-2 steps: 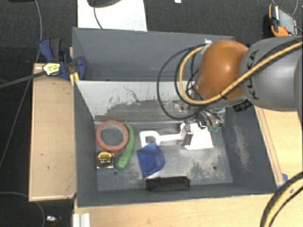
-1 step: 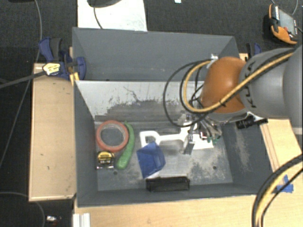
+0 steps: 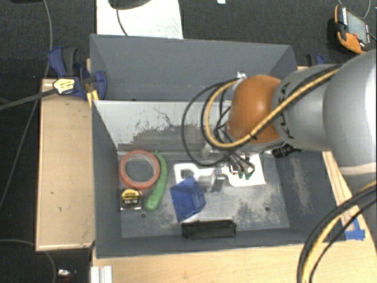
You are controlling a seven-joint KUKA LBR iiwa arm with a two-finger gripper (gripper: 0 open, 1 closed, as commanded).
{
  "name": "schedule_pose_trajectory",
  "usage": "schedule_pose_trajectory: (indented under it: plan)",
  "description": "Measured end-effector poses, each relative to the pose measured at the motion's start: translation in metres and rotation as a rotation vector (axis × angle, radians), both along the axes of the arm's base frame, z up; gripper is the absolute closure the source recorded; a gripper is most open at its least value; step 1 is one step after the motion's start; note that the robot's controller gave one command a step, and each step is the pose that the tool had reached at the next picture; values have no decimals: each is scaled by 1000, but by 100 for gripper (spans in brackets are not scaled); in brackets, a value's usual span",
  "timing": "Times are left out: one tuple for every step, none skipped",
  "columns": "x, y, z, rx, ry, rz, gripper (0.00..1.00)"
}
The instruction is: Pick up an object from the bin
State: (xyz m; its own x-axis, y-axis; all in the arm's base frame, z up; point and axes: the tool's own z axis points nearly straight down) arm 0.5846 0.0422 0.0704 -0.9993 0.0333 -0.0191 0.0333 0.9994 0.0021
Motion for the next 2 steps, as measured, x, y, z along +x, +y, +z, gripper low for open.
schedule_pose_trajectory:
  plan:
    - [-7,-38,0,0,10,-165,100]
    - [-7,-38,1,0,10,-164,100]
